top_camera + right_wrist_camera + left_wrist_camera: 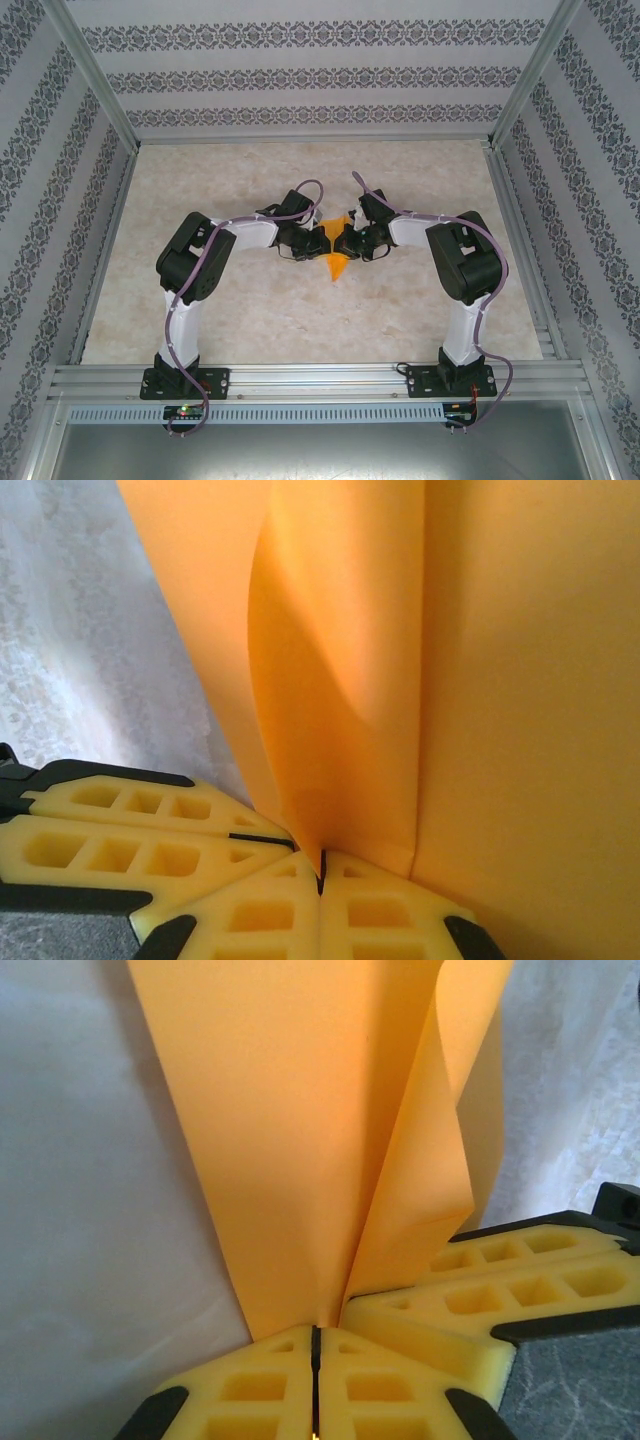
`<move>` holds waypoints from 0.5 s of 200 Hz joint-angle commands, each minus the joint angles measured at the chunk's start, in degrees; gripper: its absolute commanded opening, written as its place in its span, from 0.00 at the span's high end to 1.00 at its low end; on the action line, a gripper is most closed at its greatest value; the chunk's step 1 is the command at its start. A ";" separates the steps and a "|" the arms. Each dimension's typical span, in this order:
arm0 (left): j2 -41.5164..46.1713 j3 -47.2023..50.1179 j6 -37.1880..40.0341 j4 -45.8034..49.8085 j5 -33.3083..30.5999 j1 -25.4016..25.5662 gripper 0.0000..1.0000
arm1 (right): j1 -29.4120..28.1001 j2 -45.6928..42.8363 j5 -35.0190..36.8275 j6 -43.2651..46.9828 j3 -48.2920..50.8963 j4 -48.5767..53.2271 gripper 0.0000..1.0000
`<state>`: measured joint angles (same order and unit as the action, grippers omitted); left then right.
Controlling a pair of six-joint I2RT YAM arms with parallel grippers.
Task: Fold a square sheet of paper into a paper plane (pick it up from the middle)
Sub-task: Fourth fold the wing at the center of the table.
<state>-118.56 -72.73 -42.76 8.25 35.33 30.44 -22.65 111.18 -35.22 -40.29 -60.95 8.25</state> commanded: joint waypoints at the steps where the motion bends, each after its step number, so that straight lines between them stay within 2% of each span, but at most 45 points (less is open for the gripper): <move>1: -0.79 0.62 0.44 1.03 -2.81 1.18 0.93 | -0.52 -1.20 1.83 1.00 1.00 2.58 0.97; 14: -0.85 0.06 1.84 3.04 -4.58 1.23 0.94 | -0.52 -1.70 1.76 0.84 1.01 2.53 0.97; 31: -1.19 -0.18 3.24 4.42 -6.04 1.20 1.00 | -0.64 -2.41 1.42 0.58 1.08 2.45 0.96; 100: -3.12 -0.48 7.08 6.70 -7.70 0.87 1.00 | -0.99 -4.63 -0.49 -1.23 2.27 0.42 0.97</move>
<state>-118.56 -73.65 -38.74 9.85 32.69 31.14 -22.79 108.49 -34.98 -40.60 -59.86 8.67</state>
